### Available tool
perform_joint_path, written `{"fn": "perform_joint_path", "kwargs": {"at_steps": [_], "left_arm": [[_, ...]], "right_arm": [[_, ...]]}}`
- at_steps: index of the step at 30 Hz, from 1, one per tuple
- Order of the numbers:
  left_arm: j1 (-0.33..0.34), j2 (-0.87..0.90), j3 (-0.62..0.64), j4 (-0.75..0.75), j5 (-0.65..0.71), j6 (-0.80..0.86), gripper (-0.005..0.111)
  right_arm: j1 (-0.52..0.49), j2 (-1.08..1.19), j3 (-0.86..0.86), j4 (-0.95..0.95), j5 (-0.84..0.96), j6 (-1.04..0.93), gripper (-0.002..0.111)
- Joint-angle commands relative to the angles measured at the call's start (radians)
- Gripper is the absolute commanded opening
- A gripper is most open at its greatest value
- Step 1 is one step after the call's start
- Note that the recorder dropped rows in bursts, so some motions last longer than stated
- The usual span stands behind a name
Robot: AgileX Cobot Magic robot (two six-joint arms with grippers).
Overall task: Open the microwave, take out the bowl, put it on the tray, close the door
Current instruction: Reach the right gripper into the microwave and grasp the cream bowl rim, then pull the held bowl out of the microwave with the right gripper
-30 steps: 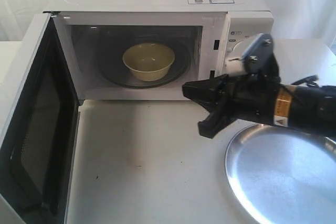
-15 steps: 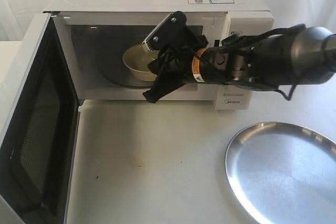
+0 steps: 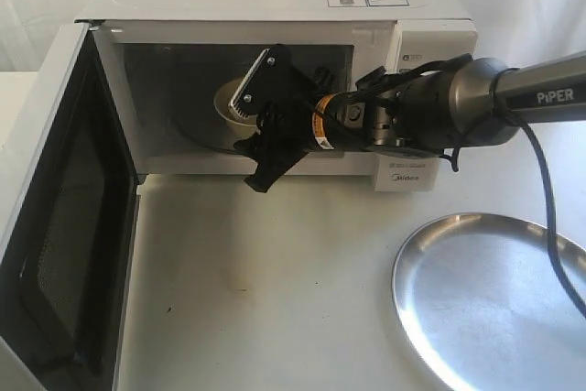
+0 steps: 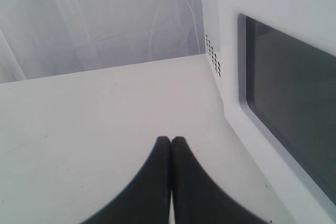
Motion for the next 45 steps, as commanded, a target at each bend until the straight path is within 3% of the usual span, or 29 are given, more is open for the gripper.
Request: {"fn": "perform_joint_path", "kwargs": {"at_steps": [1,14,17,20,21,31,39,45], "left_arm": [[-0.001,-0.002,-0.003,-0.008,-0.005,0.000,0.000],[-0.001,-0.002,-0.003,-0.008,-0.005,0.000,0.000],[-0.001,-0.002,-0.003,-0.008,-0.005,0.000,0.000],[-0.001,-0.002,-0.003,-0.008,-0.005,0.000,0.000],[-0.001,-0.002,-0.003,-0.008,-0.005,0.000,0.000],[-0.001,-0.002,-0.003,-0.008,-0.005,0.000,0.000],[-0.001,-0.002,-0.003,-0.008,-0.005,0.000,0.000],[-0.001,-0.002,-0.003,-0.008,-0.005,0.000,0.000]], "right_arm": [[0.002,0.023,-0.044,-0.003,-0.004,-0.033,0.059],[0.002,0.160,-0.174,-0.003,0.074,-0.047,0.053],[0.002,0.167,-0.174,-0.001,0.074,-0.047,0.034],[0.002,0.167,-0.174,-0.001,0.072,-0.045,0.003],[0.002,0.167,-0.174,0.002,0.066,-0.036,0.000],[0.094,0.018,-0.038,-0.003,0.019,0.128,0.000],[0.252,-0.331,0.354,0.006,0.066,0.249,0.000],[0.288,-0.635,0.600,0.055,0.485,0.431,0.000]]}}
